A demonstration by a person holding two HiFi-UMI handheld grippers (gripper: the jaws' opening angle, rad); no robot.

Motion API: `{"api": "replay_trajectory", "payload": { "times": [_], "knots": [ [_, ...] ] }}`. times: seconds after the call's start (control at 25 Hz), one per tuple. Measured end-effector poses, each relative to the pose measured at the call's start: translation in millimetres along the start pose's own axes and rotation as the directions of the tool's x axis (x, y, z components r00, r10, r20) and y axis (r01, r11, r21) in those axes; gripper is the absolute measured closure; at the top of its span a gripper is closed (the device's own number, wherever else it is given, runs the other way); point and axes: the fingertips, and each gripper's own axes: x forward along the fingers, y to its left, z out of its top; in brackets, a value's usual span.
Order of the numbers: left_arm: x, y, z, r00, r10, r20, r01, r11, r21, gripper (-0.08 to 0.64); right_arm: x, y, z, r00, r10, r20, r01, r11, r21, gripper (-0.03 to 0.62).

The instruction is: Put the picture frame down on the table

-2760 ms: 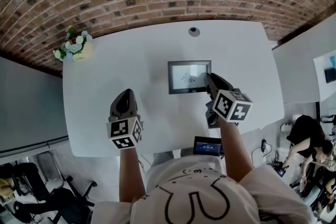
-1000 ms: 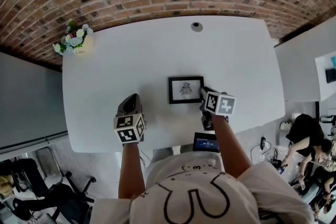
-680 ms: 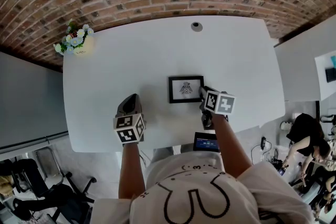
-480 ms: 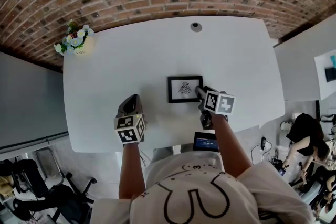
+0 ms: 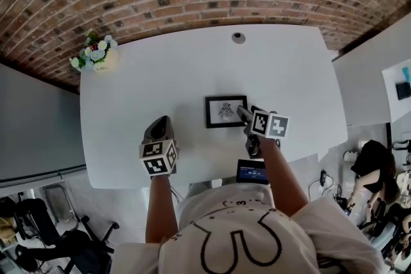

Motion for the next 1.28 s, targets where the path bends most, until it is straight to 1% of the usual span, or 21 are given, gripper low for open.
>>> {"api": "replay_trajectory", "payload": {
  "times": [0.36,0.52,0.6,0.68,0.8,0.92,1.12,1.28],
  "knots": [
    [-5.8,-0.6,24.1,0.999,-0.010,0.047,0.008,1.000,0.030,0.551,-19.8,9.4,32.8,0.996,0.004,0.087,-0.001,0.999,-0.036,0.390],
    [-8.9,-2.7,39.6,0.997,-0.020,0.077,0.016,0.999,0.052,0.551,-31.0,14.5,52.2,0.987,0.025,0.158,-0.017,0.999,-0.051,0.391],
    [-10.9,-3.0,46.9,0.995,-0.024,0.092,0.018,0.998,0.064,0.551,-37.7,17.1,61.3,0.980,0.029,0.195,-0.016,0.997,-0.069,0.412],
    [-12.5,-2.9,53.5,0.994,-0.026,0.107,0.019,0.997,0.073,0.551,-44.5,17.9,69.0,0.974,0.022,0.225,-0.001,0.996,-0.093,0.465],
    [-14.0,-4.0,63.6,0.991,-0.031,0.130,0.019,0.996,0.086,0.551,-55.4,18.9,81.1,0.962,0.014,0.271,0.017,0.993,-0.115,0.514],
    [-15.3,-6.3,74.6,0.987,-0.035,0.154,0.021,0.995,0.096,0.551,-67.3,20.9,94.5,0.947,0.018,0.320,0.025,0.991,-0.129,0.545],
    [-18.1,-14.2,101.3,0.976,-0.058,0.212,0.031,0.992,0.125,0.551,-90.6,29.0,119.0,0.915,0.044,0.402,0.022,0.987,-0.156,0.566],
    [-21.9,-18.7,121.1,0.965,-0.068,0.254,0.032,0.989,0.142,0.551,-108.8,42.8,136.3,0.890,0.082,0.449,0.015,0.978,-0.209,0.574]
  ]
}}
